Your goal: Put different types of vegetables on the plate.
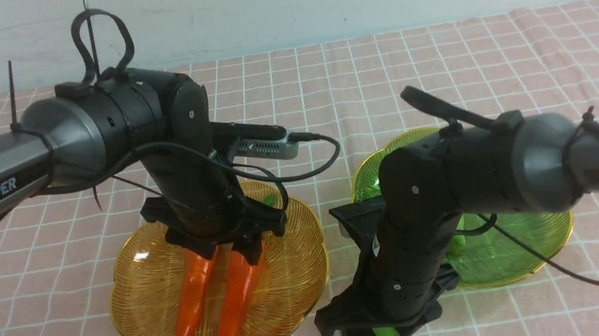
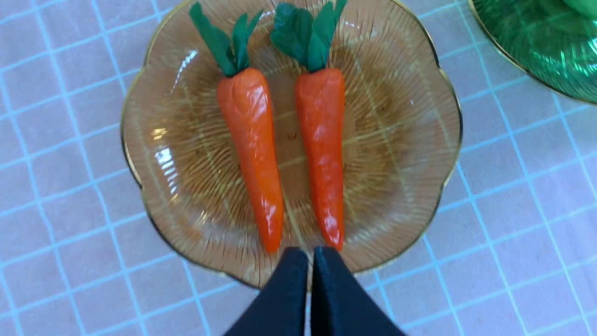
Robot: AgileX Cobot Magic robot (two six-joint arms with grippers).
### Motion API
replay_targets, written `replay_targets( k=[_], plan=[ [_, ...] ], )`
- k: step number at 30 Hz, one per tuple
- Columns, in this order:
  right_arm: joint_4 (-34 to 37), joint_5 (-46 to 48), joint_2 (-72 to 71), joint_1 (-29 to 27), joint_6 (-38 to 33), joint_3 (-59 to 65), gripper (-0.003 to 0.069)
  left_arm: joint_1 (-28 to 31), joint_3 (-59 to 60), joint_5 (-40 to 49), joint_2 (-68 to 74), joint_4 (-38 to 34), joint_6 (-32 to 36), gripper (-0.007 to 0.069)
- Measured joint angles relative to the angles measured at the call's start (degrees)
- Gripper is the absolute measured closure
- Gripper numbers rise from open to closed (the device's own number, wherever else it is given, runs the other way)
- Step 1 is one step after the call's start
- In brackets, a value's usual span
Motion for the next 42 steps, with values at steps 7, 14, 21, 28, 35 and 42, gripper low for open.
replay_targets(
  k=[7, 14, 21, 28, 35, 42],
  plan=[
    [1.31, -1.35, 4.11, -2.85, -1.85, -0.78, 0.0190, 0.00, 15.63, -3.31, -17.51, -0.49, -0.27, 0.0628],
    [-0.61, 5.61, 4.38, -2.85, -2.45, -7.35, 0.0130, 0.00, 23.88, -4.20, -26.11, -0.46, -2.59, 0.0628],
    [-5.53, 13.88, -5.35, -2.85, -3.63, -12.49, 0.0400, 0.00, 25.21, -5.41, -30.32, -0.45, -3.01, 0.0628],
    [-6.43, 14.11, -23.96, -2.85, -3.75, -12.97, 0.0655, 0.00, 25.83, -7.78, -34.94, -0.28, -3.17, 0.0628],
    [-6.43, 3.67, -48.43, -2.85, -3.75, -5.40, 0.0674, 0.00, 25.89, -10.18, -37.07, -0.28, -3.44, 0.0628],
    [-6.43, -20.36, -72.27, -2.87, -3.75, 21.14, 0.0674, 0.00, 25.89, -10.45, -37.07, -0.24, -3.61, 0.0628]
  ],
)
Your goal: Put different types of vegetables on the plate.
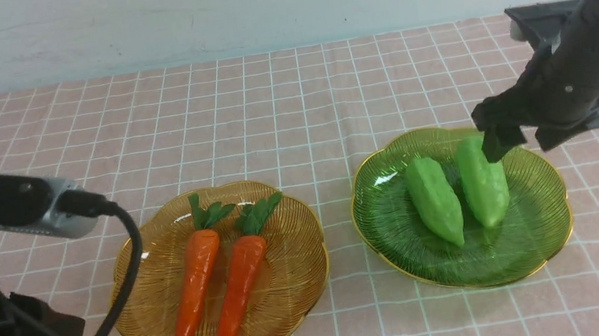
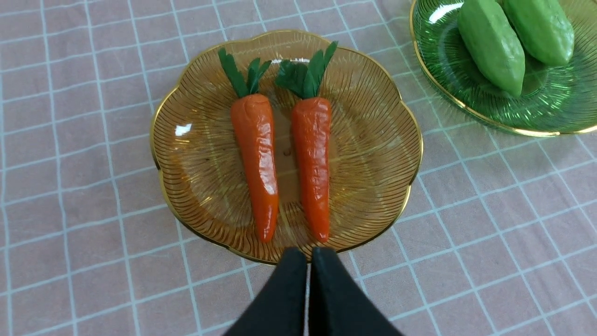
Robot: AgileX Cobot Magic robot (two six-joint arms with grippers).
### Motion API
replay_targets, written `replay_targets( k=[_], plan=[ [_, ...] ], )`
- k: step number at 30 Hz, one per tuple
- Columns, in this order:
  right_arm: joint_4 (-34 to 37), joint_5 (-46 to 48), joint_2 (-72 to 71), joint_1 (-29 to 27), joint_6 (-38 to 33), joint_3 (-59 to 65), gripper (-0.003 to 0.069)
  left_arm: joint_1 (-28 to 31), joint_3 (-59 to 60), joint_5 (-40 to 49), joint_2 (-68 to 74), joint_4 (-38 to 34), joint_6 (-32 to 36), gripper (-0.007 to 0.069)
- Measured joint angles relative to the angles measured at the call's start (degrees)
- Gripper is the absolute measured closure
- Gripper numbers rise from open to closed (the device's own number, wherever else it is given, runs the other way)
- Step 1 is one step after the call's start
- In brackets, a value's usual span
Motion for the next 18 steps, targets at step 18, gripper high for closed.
replay_targets(
  k=[18],
  plan=[
    [0.00, -30.08, -25.32, 0.00, 0.00, 32.67, 0.0674, 0.00, 4.08, -3.05, -6.96, 0.07, 1.31, 0.0628]
  ],
)
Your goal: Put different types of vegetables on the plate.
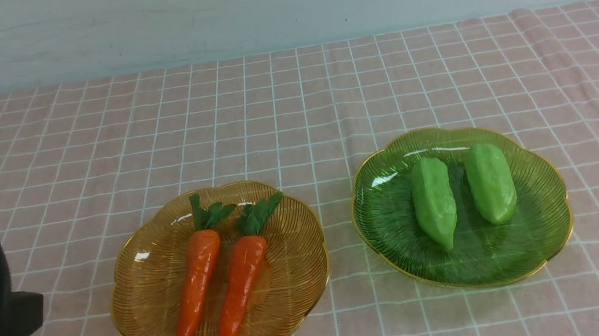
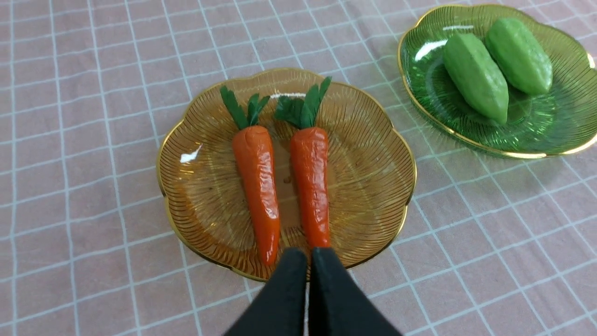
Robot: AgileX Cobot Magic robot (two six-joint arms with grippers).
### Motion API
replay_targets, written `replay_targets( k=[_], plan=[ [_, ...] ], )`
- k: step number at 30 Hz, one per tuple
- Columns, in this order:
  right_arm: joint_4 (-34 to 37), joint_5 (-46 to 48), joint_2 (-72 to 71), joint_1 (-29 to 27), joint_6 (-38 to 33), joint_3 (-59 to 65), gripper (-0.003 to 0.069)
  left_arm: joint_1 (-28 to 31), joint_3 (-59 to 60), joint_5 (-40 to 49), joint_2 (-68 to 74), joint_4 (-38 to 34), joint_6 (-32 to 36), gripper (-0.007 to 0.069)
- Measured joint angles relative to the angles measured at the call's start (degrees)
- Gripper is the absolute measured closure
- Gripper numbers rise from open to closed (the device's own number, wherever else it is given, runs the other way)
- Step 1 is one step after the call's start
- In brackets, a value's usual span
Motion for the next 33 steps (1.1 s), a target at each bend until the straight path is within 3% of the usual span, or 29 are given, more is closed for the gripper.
replay_targets(
  k=[12, 33],
  plan=[
    [0.00, 0.58, -1.05, -0.05, 0.00, 0.86, 0.0674, 0.00, 11.72, -5.54, -17.01, 0.92, 0.18, 0.0628],
    [0.00, 0.88, -1.05, -0.10, 0.00, 0.86, 0.0674, 0.00, 11.88, -5.37, -20.03, 0.92, 0.18, 0.0628]
  ],
)
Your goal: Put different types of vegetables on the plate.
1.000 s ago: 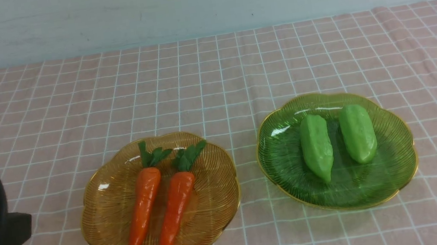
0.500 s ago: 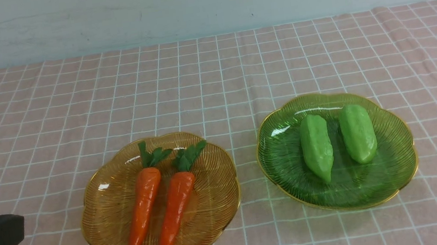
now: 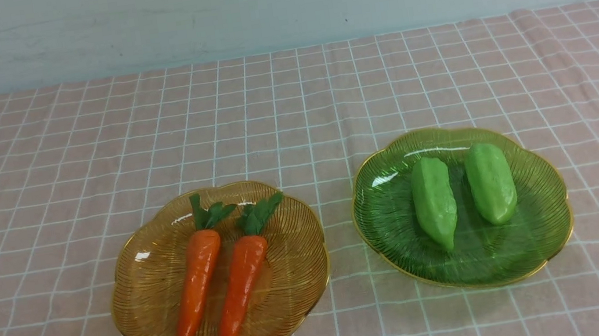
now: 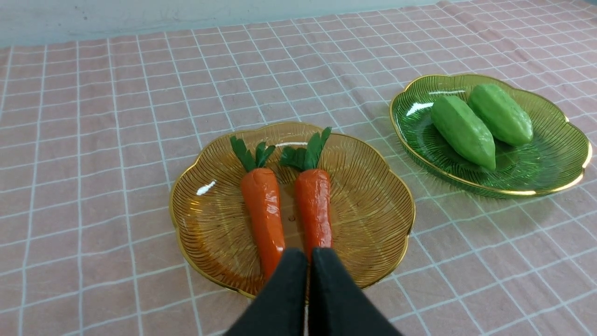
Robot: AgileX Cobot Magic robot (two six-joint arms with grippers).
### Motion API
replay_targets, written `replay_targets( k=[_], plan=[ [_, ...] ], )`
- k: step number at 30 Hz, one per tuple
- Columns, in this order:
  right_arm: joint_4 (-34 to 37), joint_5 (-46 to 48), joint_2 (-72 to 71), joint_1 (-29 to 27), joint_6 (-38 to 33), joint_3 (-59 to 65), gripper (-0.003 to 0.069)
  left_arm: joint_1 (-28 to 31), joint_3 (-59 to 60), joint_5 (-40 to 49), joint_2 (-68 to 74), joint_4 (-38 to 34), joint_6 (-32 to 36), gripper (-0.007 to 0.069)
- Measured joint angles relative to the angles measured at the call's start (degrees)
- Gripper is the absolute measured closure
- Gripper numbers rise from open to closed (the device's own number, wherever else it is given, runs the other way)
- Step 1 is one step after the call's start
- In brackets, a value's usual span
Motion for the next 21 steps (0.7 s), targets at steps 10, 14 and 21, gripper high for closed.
replay_targets(
  k=[10, 14, 21],
  plan=[
    [0.00, 0.34, 0.00, 0.00, 0.00, 0.00, 0.0674, 2.48, 6.82, -10.58, -3.56, 1.45, 3.45, 0.0628],
    [0.00, 0.43, 0.00, 0.00, 0.00, 0.00, 0.0674, 9.65, 15.69, -19.11, -7.99, 1.07, 5.46, 0.0628],
    [0.00, 0.48, 0.00, 0.00, 0.00, 0.00, 0.0674, 19.90, 27.02, -24.51, -12.91, 0.00, 5.71, 0.0627]
  ],
)
